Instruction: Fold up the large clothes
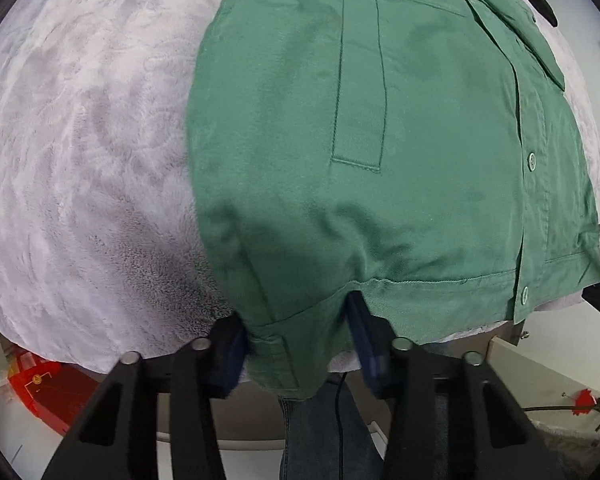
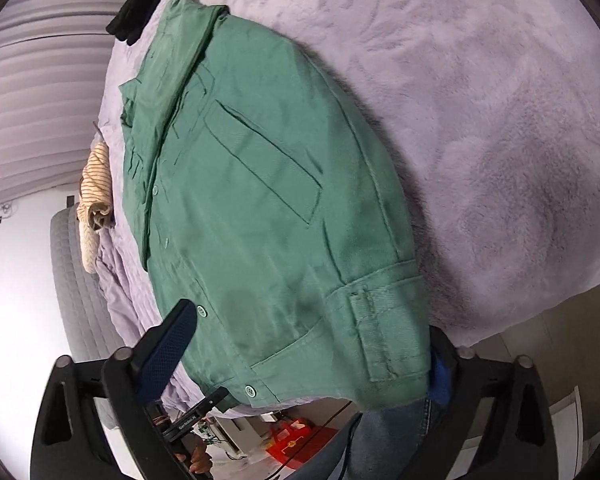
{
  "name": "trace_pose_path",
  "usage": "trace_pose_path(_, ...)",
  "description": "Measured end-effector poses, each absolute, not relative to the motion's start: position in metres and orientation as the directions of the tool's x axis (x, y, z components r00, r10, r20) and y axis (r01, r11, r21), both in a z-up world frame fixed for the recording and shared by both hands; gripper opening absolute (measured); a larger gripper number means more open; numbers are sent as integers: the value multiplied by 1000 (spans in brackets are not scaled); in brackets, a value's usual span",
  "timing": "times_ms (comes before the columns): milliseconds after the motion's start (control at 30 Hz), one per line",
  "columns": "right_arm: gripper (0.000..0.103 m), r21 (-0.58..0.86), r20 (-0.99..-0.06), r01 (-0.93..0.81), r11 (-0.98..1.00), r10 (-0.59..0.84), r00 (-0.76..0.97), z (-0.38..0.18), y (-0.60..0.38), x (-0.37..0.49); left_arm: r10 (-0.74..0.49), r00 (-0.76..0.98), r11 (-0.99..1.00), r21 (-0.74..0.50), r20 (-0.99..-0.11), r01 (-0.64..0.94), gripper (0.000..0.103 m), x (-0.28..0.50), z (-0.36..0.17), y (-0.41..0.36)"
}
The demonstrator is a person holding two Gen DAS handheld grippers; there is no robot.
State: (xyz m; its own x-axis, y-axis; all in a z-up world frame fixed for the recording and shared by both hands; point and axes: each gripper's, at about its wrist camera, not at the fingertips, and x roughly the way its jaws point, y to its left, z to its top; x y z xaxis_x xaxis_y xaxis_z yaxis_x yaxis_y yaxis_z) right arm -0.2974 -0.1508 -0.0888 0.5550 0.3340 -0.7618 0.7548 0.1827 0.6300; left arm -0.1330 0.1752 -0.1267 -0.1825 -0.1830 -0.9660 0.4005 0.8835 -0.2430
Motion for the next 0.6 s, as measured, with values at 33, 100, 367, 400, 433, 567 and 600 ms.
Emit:
trace_pose_path(33, 31, 621, -766, 763, 177, 345, 543, -94, -152, -300, -228, -205, 882, -291, -952, 370, 29, -129, -125, 181)
trace_pose_path(100, 8, 619, -763, 763, 186, 372, 528, -98, -151, -297, -322, -235, 872, -384, -917, 303, 27, -124, -117, 191)
trace_pose_path(367, 8, 845, -519, 524, 109, 410, 751, -46, -177, -255, -529, -135, 800, -546, -838, 250, 27, -72, -37, 177)
trace_pose_path(400, 8, 858, -501, 501, 118, 415, 760, -36, -184, -241, -539, -115, 799, -550, -834, 245, 27, -59, -30, 171)
trace_pose_path(433, 8, 867, -488, 482, 128, 420, 765, -29, -191, -226, -544, -94, 799, -550, -834, 242, 27, -39, -23, 167)
trace_pose_path(567, 8, 895, -445, 405, 187, 449, 775, 0, -225, -157, -525, 16, 828, -507, -851, 239, 27, 22, 2, 142)
trace_pose_path(600, 8, 898, -439, 391, 200, 456, 775, 5, -232, -144, -525, 49, 833, -501, -850, 235, 27, 40, 7, 133)
